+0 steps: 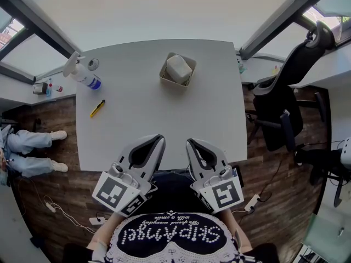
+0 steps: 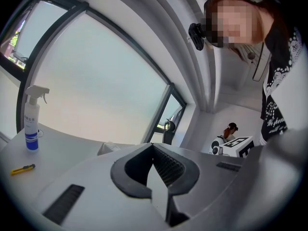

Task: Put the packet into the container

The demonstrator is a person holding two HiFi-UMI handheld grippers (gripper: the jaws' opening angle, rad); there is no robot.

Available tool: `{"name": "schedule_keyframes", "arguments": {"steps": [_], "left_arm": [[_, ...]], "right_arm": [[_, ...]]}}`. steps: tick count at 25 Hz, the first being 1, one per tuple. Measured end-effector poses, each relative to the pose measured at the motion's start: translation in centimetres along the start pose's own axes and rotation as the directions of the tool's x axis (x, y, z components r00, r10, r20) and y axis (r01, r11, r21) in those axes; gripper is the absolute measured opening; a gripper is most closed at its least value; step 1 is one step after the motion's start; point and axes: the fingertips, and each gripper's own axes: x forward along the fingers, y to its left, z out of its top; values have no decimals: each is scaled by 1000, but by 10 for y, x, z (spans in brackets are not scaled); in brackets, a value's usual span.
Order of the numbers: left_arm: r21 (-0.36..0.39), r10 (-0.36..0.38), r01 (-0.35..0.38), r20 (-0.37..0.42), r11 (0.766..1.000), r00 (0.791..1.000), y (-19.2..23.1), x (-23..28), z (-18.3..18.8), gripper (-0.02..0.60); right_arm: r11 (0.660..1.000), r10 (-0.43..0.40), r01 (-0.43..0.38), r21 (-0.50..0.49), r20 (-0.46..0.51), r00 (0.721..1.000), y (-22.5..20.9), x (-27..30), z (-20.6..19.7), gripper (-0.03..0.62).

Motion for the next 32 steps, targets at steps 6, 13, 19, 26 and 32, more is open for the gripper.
{"name": "schedule_keyframes", "arguments": {"steps": [6, 13, 19, 26, 32], "left_arm": [[-3, -1, 1, 0, 1000, 1000, 0, -1, 0, 8], [-8, -1, 1, 2, 1000, 1000, 1, -1, 0, 8], [-10, -3, 3, 2, 1000, 1000, 2, -1, 0, 8], [-9, -3, 3, -1, 1000, 1000, 1, -1, 0, 8], [-8, -7, 7, -2, 1000, 1000, 2, 0, 0, 8]], "right_arm": [[1000, -1, 1, -9, -6, 1000, 1, 0, -1, 14], [999, 12, -14, -38, -50, 999, 1, -2, -10, 14], [999, 9, -11, -37, -45, 999, 2, 1, -8, 14], [1000, 3, -3, -27, -21, 1000, 2, 4, -1, 14], [1000, 2, -3, -26, -24, 1000, 1, 5, -2, 14]]}}
